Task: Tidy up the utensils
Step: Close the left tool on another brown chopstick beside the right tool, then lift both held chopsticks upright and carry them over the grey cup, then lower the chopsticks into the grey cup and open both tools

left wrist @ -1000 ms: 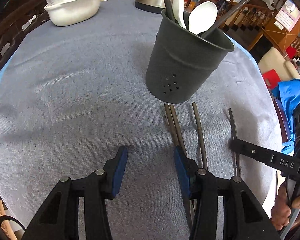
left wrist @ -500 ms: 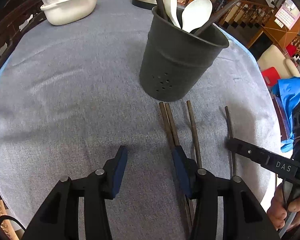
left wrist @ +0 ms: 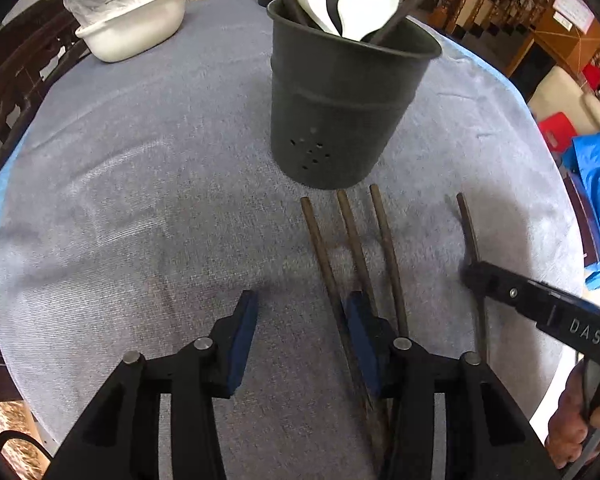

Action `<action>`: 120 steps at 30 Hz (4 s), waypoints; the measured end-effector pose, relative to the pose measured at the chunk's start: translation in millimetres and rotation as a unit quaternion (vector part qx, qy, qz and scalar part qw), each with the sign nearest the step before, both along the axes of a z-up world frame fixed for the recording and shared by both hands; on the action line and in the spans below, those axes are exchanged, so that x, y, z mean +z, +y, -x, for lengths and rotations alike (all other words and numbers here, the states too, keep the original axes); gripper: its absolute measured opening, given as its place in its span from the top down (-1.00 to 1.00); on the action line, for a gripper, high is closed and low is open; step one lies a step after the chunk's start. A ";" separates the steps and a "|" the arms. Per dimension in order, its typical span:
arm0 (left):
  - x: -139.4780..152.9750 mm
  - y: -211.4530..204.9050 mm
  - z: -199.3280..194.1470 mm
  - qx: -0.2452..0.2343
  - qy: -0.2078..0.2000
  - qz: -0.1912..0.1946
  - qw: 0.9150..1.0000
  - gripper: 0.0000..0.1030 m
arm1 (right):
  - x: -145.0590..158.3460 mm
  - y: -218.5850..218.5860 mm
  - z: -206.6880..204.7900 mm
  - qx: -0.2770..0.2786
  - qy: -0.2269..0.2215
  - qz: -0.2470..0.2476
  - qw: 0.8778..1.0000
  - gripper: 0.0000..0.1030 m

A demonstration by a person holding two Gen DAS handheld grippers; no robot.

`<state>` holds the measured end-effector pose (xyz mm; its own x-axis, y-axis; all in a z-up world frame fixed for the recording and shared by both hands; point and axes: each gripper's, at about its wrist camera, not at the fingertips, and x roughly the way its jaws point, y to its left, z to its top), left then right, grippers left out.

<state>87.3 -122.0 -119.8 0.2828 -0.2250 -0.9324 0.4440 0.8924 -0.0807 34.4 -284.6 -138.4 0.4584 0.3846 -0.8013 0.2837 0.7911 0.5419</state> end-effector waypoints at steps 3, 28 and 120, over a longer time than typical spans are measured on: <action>1.8 7.6 3.0 -0.003 -0.001 0.005 1.000 0.76 | 2.0 3.6 -0.8 0.007 -0.002 0.012 1.000 0.85; 17.4 46.0 -18.4 -0.003 0.010 0.059 0.998 0.89 | 22.8 58.8 -31.1 0.031 0.038 0.163 0.985 0.88; 223.1 62.0 66.5 0.043 -0.357 -0.028 0.933 -0.58 | 194.1 52.9 50.6 -0.033 -0.274 0.138 0.951 0.35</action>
